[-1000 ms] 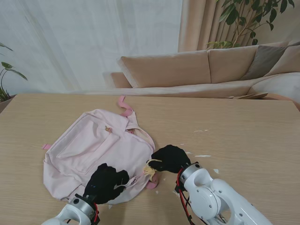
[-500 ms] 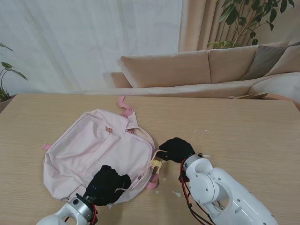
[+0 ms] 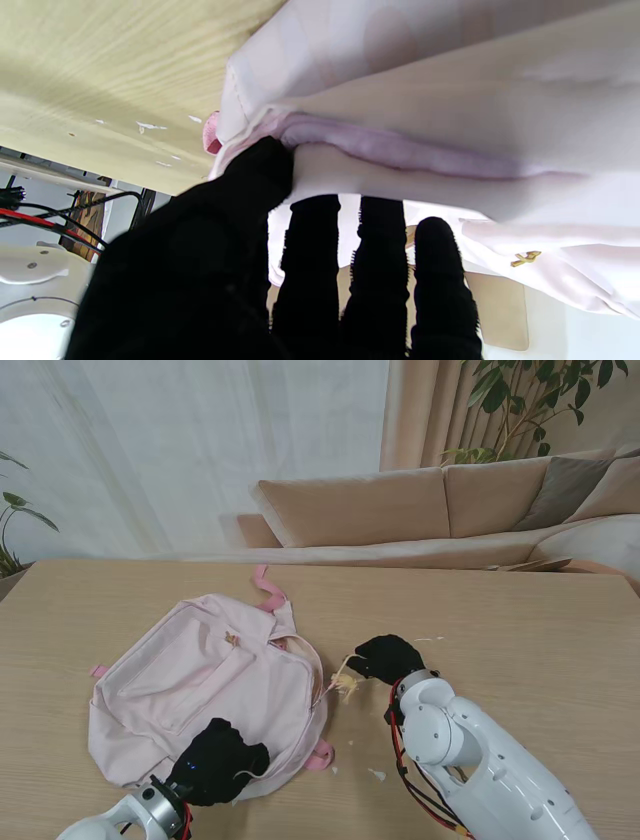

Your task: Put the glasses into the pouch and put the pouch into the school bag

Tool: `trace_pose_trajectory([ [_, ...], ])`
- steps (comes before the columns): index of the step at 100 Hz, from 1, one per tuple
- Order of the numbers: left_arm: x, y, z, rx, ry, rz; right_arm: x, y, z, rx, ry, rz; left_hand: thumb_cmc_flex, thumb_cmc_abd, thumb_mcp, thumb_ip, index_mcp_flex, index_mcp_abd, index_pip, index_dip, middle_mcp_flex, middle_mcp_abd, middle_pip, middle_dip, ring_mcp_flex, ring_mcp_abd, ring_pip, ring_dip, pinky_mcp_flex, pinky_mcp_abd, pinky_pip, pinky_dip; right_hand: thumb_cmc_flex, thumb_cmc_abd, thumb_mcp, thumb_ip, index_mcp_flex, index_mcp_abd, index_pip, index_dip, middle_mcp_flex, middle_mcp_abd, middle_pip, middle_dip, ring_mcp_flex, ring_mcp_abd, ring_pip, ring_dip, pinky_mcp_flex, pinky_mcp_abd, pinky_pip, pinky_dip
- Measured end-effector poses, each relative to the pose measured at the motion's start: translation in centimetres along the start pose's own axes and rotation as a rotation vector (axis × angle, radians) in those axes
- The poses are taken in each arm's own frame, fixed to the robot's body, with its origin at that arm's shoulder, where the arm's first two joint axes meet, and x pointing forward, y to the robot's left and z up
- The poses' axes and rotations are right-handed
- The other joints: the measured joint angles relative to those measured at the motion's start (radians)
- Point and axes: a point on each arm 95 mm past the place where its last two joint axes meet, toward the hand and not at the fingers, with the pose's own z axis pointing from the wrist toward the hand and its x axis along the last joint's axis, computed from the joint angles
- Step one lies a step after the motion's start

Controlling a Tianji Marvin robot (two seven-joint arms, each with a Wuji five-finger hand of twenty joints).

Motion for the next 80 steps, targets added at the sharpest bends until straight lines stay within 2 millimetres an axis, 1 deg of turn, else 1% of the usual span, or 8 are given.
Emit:
trace_pose_trajectory([
  [31, -1.5, -0.4, -1.7, 0.01, -0.022, 0.041, -0.2, 0.8, 0.5, -0.008, -0.022, 0.01, -0.001, 0.0, 0.009, 0.0, 0.0, -0.022, 0.0, -0.003, 0.01, -0.019, -0.008, 0.003, 0.0, -0.01, -0.017, 0.0, -0.002, 0.0, -0.005, -0.024, 0.0, 0.0, 0.003, 0.0, 0.0, 0.0, 0.0, 0.0, 0.0, 0.0, 0.0, 0.0, 0.0, 0.0, 0.0, 0.009, 0.0, 0.0, 0.0, 0.01],
  [36, -1.8, -0.5, -1.9, 0.023, -0.035, 0.016, -0.1, 0.8, 0.2, -0.009, -0.013, 0.015, -0.001, 0.0, -0.028, 0.0, -0.012, -0.022, 0.0, -0.053, -0.014, -0.023, -0.037, -0.003, -0.043, -0.026, -0.048, -0.054, -0.027, 0.0, -0.026, -0.038, 0.0, 0.0, 0.003, 0.0, 0.0, 0.0, 0.0, 0.0, 0.0, 0.001, 0.0, 0.0, 0.0, 0.0, 0.0, 0.009, 0.0, 0.0, 0.0, 0.01],
  [39, -2.0, -0.5, -2.0, 0.033, -0.046, -0.023, -0.1, 0.9, 0.1, -0.009, -0.005, 0.017, -0.034, 0.02, -0.058, 0.0, -0.055, -0.014, -0.019, -0.109, -0.089, -0.024, -0.034, -0.087, -0.094, -0.029, -0.085, -0.098, -0.053, 0.0, -0.074, -0.049, 0.0, 0.001, 0.003, 0.0, 0.0, 0.001, 0.0, 0.0, 0.0, 0.001, 0.001, 0.0, 0.0, 0.0, 0.0, 0.009, 0.0, 0.0, 0.0, 0.01],
  [43, -2.2, -0.6, -2.2, 0.04, -0.06, -0.075, 0.1, 0.8, -0.2, -0.009, 0.008, 0.018, -0.127, 0.053, -0.053, 0.001, -0.13, 0.024, -0.11, -0.182, -0.248, -0.025, 0.001, -0.284, -0.159, -0.036, -0.139, -0.148, -0.085, -0.002, -0.13, -0.051, 0.0, 0.001, 0.006, 0.0, 0.0, 0.001, 0.0, 0.0, 0.0, 0.003, 0.001, 0.0, 0.0, 0.0, 0.0, 0.009, 0.0, 0.0, 0.0, 0.01],
  [49, -2.7, -0.8, -2.5, 0.029, -0.074, -0.114, 0.3, 0.7, -0.6, -0.009, 0.024, 0.018, -0.267, 0.106, -0.037, 0.027, -0.218, 0.066, -0.266, -0.287, -0.395, -0.024, 0.006, -0.437, -0.238, -0.041, -0.228, -0.205, -0.113, -0.004, -0.211, -0.051, 0.0, 0.001, 0.007, 0.0, 0.0, 0.001, 0.0, 0.0, 0.0, 0.005, 0.001, 0.0, 0.0, 0.0, 0.0, 0.009, 0.0, 0.0, 0.0, 0.01],
  [60, -3.2, -1.9, -3.2, 0.036, -0.093, -0.131, 0.7, 0.5, -1.1, -0.005, 0.044, 0.012, -0.372, 0.144, -0.069, 0.034, -0.296, 0.109, -0.428, -0.42, -0.52, -0.017, -0.038, -0.531, -0.315, -0.049, -0.355, -0.278, -0.131, -0.011, -0.324, -0.047, 0.0, 0.001, 0.007, 0.0, 0.0, 0.001, 0.0, 0.0, 0.0, 0.005, 0.001, 0.0, 0.0, 0.0, 0.0, 0.009, 0.0, 0.0, 0.0, 0.01],
  [69, -3.6, -2.9, -3.3, 0.078, -0.133, -0.127, 0.8, 0.5, -1.3, -0.003, 0.053, 0.012, -0.434, 0.174, -0.118, 0.034, -0.306, 0.098, -0.475, -0.459, -0.558, -0.029, -0.084, -0.572, -0.346, -0.052, -0.43, -0.317, -0.131, -0.019, -0.408, -0.046, 0.0, 0.001, 0.007, 0.0, 0.0, 0.001, 0.0, 0.0, 0.0, 0.005, 0.001, 0.0, 0.0, 0.0, 0.0, 0.009, 0.0, 0.0, 0.0, 0.01],
  [80, -5.2, -3.9, -3.1, 0.097, -0.311, -0.137, 1.0, 0.5, -1.6, -0.005, 0.063, 0.017, -0.435, 0.229, -0.224, 0.034, -0.317, 0.1, -0.511, -0.482, -0.591, -0.023, -0.102, -0.582, -0.363, -0.053, -0.493, -0.341, -0.124, -0.021, -0.5, -0.021, 0.0, 0.001, 0.007, 0.0, 0.0, 0.001, 0.0, 0.0, 0.0, 0.005, 0.001, 0.0, 0.0, 0.0, 0.0, 0.009, 0.0, 0.0, 0.0, 0.01],
])
